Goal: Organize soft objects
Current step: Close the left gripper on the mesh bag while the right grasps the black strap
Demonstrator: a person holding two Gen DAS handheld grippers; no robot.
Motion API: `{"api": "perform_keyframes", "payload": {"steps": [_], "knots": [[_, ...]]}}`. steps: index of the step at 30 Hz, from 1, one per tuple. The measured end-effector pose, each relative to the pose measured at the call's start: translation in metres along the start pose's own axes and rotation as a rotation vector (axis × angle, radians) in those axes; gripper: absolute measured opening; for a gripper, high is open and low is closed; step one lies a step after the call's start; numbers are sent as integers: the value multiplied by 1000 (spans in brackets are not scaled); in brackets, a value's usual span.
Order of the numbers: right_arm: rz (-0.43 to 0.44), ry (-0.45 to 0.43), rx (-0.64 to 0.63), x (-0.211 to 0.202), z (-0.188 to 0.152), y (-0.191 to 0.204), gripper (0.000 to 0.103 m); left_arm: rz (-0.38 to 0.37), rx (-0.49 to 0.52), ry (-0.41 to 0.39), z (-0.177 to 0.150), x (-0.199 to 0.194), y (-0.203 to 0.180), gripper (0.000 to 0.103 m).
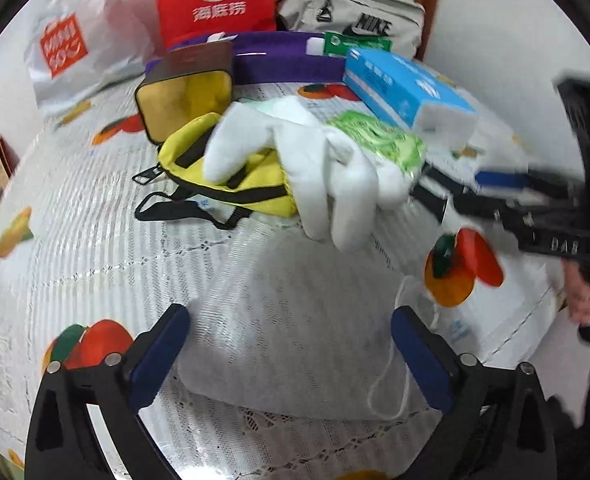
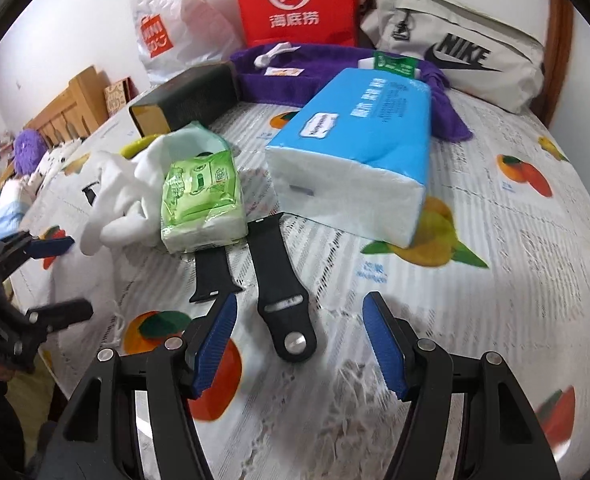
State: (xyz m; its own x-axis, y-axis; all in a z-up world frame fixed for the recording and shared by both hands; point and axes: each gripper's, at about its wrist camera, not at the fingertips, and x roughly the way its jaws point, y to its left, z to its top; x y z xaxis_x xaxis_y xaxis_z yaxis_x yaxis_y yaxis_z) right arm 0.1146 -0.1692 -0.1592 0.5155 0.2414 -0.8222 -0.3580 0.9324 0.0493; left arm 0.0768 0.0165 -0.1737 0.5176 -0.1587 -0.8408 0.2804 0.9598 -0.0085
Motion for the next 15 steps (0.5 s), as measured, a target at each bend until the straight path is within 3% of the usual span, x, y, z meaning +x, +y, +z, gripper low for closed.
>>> {"api": "perform_keyframes", "payload": {"steps": [5,9,13,15], "knots": [[5,-48,-64,6,1,3,61,-2,-26,-30,-2,-1,2,103],[-7,-64,-45,5,2,-2,31,12,-39,-39,-1,0,2,103],[-7,-62,-19,3,1,-4,29,24,-49,-49,1,1,4,103],[-28,-54,-21,0,-3,-3,27,42,-42,-60,0,0,7,97]]}}
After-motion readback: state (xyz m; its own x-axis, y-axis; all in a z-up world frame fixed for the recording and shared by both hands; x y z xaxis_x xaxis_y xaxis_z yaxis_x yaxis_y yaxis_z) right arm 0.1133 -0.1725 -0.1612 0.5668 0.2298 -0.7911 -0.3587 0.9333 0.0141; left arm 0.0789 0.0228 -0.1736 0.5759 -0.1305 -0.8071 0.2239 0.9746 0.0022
